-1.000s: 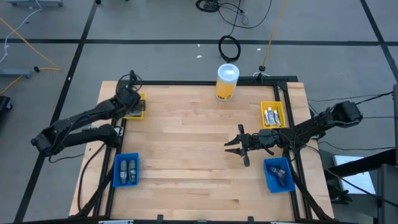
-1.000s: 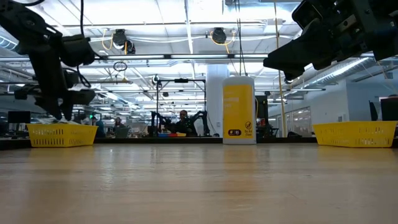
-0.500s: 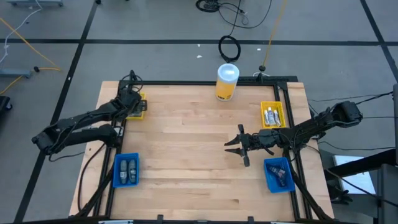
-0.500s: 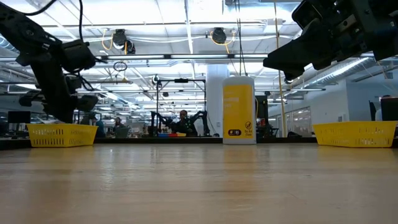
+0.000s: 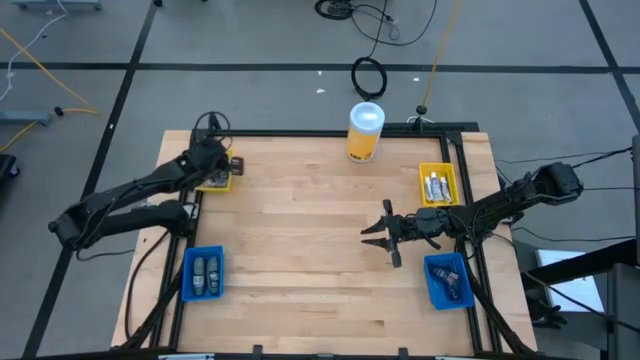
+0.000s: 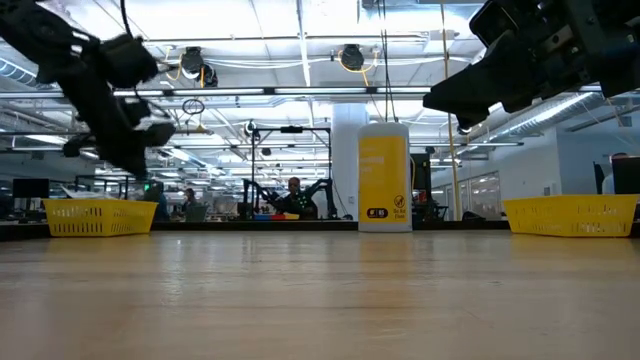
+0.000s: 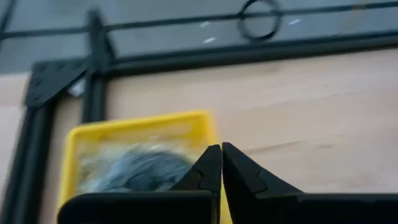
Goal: Pick & Place Travel size toiletries
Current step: Return to Home Position
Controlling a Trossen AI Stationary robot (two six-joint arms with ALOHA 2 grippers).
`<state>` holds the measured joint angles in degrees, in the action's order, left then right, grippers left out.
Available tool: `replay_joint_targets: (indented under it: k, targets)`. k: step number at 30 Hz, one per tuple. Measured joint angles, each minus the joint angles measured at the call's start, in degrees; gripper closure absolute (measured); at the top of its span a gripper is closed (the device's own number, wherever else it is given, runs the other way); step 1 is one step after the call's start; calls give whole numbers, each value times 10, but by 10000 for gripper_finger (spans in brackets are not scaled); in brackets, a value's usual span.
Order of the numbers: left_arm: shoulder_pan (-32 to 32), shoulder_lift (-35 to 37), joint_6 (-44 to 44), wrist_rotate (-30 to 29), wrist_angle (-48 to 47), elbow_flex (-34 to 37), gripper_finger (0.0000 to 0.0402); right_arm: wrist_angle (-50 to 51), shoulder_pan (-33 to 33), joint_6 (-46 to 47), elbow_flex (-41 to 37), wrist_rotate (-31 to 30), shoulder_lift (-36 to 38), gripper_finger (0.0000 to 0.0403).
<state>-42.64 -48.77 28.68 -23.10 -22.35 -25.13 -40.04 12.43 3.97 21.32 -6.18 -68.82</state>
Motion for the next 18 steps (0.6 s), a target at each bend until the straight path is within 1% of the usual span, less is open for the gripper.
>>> replay_joint_targets:
  k: [2,5,8,10,13,16,18]
  targets:
    - [27,18,-11,3,2,-9,386,7,0,-1,0,0,2,303]
    - [84,50,-35,6,19,-4,390,63,-1,-4,0,0,35,303]
    - [157,77,-44,5,56,15,399,148,-4,-6,0,1,99,303]
    - [211,87,-53,6,96,31,396,202,-5,-6,0,2,151,303]
    - [289,86,-79,6,199,63,388,261,-5,-25,-3,2,227,303]
    - [357,77,-123,6,326,101,386,265,-5,-54,-28,3,298,303]
    - [390,71,-153,6,400,124,390,268,-6,-66,-50,3,345,303]
